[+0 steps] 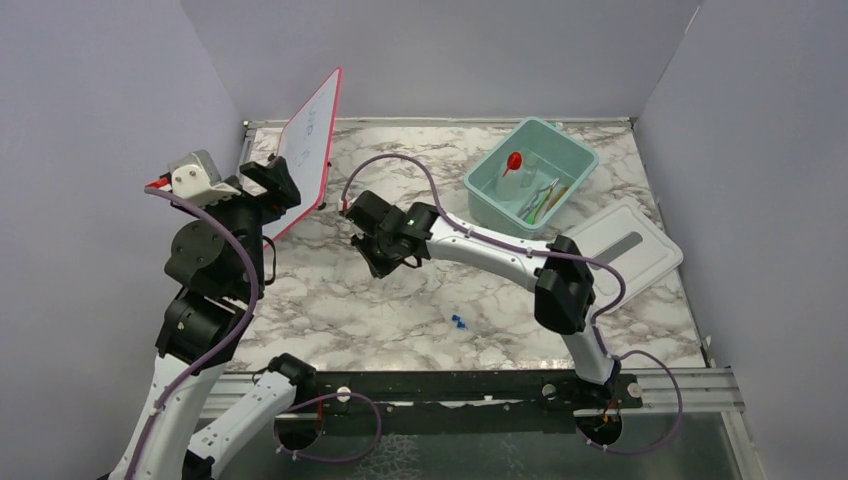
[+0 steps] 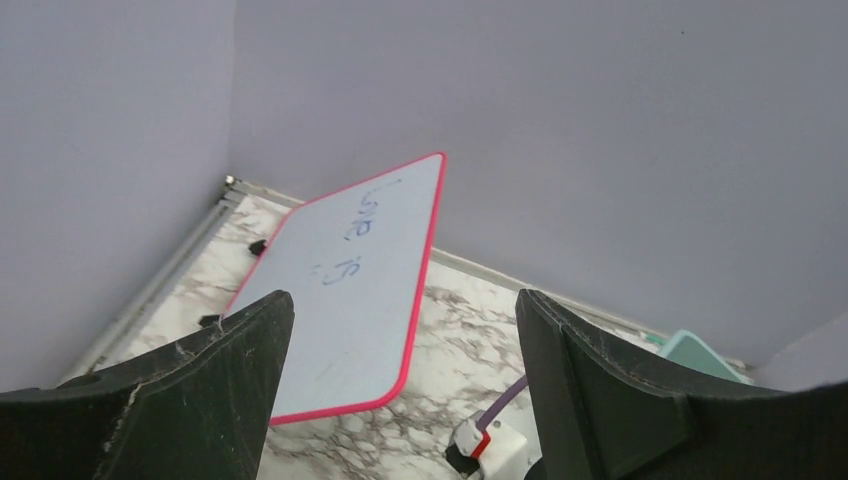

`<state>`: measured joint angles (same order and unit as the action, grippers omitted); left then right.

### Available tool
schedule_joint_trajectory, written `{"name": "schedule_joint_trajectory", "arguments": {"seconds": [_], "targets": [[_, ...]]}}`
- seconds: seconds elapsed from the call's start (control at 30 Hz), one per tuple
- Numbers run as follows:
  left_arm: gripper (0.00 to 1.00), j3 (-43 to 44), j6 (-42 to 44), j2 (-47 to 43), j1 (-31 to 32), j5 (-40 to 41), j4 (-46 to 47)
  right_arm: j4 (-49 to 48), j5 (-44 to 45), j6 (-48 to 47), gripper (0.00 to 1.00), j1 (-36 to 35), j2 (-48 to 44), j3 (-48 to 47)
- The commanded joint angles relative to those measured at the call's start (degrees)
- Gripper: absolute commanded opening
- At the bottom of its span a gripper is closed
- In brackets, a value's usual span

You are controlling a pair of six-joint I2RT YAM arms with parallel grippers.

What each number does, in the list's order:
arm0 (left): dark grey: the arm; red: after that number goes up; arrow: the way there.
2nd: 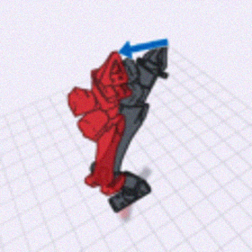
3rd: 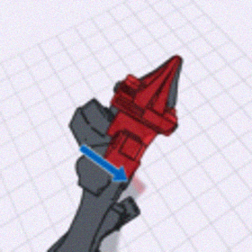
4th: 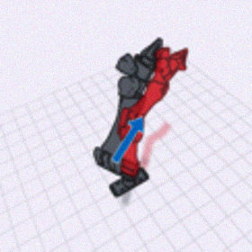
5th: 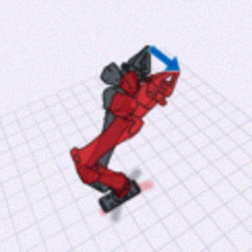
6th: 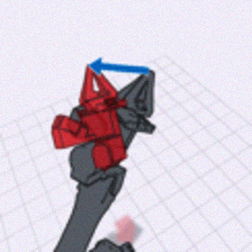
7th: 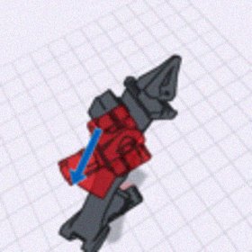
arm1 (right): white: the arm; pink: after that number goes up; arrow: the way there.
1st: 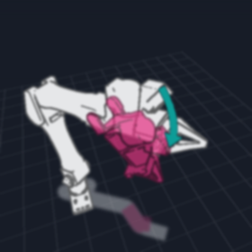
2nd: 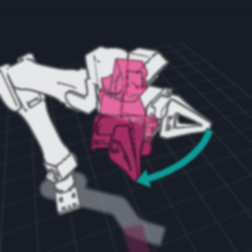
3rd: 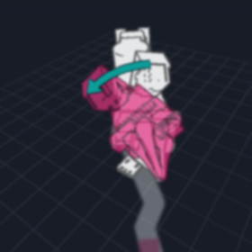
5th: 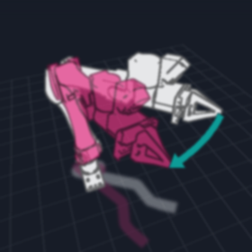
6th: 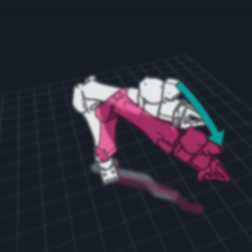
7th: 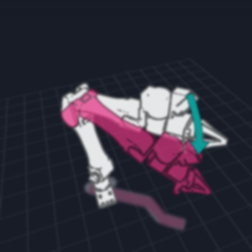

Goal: Organize the chemistry lab equipment

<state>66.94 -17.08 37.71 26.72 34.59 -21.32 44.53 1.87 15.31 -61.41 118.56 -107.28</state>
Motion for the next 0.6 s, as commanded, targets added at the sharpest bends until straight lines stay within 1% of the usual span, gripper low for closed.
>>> {"name": "schedule_joint_trajectory", "arguments": {"seconds": [0.0,0.13,0.23,0.57], "targets": [[0.85,4.2,7.8,2.0,-0.1,8.5,0.8,6.5,4.1,-1.8,0.09,-1.5,4.6,-6.7],[0.85,4.9,10.7,1.5,0.0,10.5,1.9,9.5,6.6,-1.8,0.09,-2.5,8.1,-11.0],[0.85,4.6,11.1,0.9,0.0,11.2,2.2,11.7,8.7,-2.0,0.09,-2.9,10.0,-13.2],[0.85,4.4,12.1,0.8,0.1,12.1,2.6,10.4,9.1,-3.7,0.09,-3.5,11.8,-12.9]]}}
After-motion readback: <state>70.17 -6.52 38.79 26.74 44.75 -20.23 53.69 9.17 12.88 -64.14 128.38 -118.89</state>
